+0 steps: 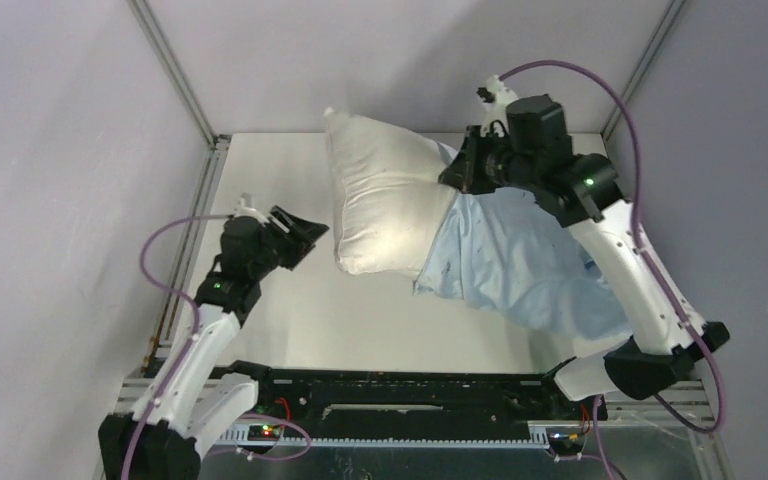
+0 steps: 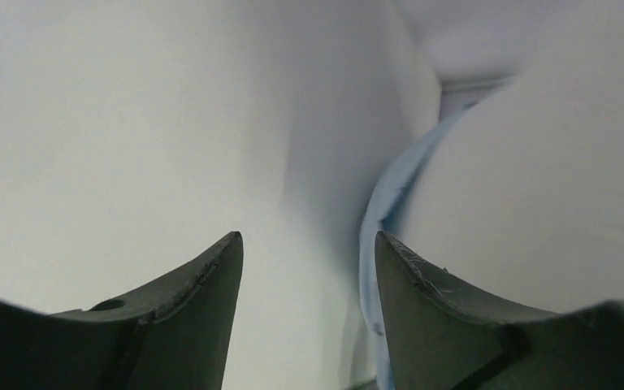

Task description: Put the pillow into the pillowcase

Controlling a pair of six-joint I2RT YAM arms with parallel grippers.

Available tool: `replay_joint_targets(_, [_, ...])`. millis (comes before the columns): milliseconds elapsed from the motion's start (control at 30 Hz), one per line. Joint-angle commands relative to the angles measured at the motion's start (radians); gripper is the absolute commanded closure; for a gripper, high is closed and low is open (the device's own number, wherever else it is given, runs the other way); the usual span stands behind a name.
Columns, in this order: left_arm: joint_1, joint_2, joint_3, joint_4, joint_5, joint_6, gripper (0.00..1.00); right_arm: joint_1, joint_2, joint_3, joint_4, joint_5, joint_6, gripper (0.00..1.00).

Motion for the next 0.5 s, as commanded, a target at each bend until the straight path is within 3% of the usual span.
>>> replay_joint_targets(0, [-0.028,0.059,-0.047,0.211,0.199,-0.113,0.34,-0.032,-0.088,0.081,0.142,-0.205,0.065,1.0])
replay_joint_targets(300, [-0.207,0.107,-0.068,0.328,0.186,-0.169,0.27,-0.08,-0.097,0.083,0.248,-0.313,0.142,1.0])
replay_joint_targets(467, [-0.302,0.154,-0.104,0.364,0.148,-0.197,0.31,-0.081,-0.088,0.083,0.278,-0.329,0.167,1.0])
